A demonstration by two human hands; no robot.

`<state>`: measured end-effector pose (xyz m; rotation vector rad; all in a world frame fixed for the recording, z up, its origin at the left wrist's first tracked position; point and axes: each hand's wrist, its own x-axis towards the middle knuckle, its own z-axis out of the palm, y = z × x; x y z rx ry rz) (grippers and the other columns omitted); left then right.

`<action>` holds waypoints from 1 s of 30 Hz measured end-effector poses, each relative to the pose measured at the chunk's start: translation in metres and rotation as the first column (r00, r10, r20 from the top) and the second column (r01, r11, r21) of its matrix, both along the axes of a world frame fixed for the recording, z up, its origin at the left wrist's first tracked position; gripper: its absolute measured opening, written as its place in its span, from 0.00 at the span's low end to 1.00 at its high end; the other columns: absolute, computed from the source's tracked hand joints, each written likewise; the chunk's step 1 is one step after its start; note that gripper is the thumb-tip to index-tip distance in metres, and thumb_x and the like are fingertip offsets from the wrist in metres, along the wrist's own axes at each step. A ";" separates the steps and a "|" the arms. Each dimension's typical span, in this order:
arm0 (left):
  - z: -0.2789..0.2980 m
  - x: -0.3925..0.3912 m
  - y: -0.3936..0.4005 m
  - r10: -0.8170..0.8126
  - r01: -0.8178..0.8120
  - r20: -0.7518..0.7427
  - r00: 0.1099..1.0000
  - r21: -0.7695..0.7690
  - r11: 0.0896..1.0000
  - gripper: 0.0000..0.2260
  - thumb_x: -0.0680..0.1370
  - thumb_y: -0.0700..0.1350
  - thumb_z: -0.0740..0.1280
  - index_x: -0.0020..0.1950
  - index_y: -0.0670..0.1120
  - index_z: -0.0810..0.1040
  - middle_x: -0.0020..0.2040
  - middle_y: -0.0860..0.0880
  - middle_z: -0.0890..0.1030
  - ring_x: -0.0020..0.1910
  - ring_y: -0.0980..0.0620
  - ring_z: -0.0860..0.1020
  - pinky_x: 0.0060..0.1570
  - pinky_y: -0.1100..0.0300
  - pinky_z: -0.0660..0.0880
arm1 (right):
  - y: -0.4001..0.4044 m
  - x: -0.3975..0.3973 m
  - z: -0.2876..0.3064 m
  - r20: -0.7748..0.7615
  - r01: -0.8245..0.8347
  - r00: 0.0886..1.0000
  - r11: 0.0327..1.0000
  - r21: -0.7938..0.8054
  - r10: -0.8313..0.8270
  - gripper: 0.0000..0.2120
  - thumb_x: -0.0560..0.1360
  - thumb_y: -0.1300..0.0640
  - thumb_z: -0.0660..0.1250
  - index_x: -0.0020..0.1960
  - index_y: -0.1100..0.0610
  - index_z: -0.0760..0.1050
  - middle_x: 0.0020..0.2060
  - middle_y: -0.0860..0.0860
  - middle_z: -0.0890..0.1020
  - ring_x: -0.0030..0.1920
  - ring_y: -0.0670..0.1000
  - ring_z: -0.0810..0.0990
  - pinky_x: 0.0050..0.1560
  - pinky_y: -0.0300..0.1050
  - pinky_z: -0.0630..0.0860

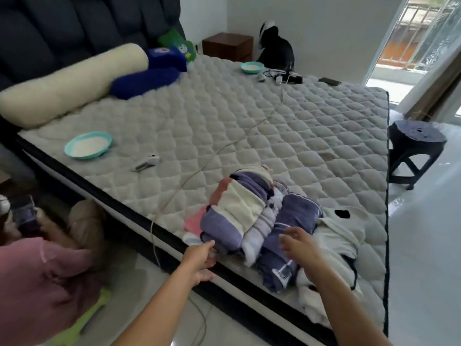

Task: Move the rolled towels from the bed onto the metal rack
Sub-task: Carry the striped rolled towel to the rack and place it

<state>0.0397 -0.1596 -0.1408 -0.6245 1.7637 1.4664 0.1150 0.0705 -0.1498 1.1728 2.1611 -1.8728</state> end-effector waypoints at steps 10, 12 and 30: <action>-0.020 -0.054 0.004 0.188 -0.219 0.218 0.958 0.129 0.967 0.16 0.76 0.52 0.68 0.57 0.42 0.74 0.55 0.38 0.78 0.53 0.38 0.77 0.49 0.40 0.77 | 0.028 -0.144 0.009 -0.081 -0.027 0.996 0.995 0.093 0.034 0.17 0.72 0.47 0.69 0.56 0.54 0.72 0.51 0.54 0.80 0.53 0.56 0.80 0.57 0.55 0.76; -0.022 -0.065 0.006 0.190 -0.237 0.269 0.944 0.155 0.959 0.22 0.74 0.56 0.69 0.60 0.42 0.73 0.60 0.37 0.76 0.56 0.36 0.77 0.48 0.39 0.76 | 0.035 -0.170 0.016 -0.088 -0.050 0.994 0.983 0.175 0.066 0.23 0.74 0.49 0.68 0.64 0.58 0.70 0.55 0.55 0.78 0.58 0.58 0.77 0.60 0.53 0.74; -0.018 -0.079 0.023 0.296 -0.329 0.321 0.899 0.053 0.943 0.21 0.71 0.53 0.74 0.56 0.45 0.72 0.52 0.42 0.75 0.53 0.37 0.76 0.58 0.34 0.74 | 0.062 -0.222 -0.027 0.130 -0.106 0.980 0.951 -0.291 0.149 0.60 0.48 0.44 0.82 0.74 0.54 0.59 0.65 0.57 0.76 0.59 0.60 0.78 0.58 0.58 0.77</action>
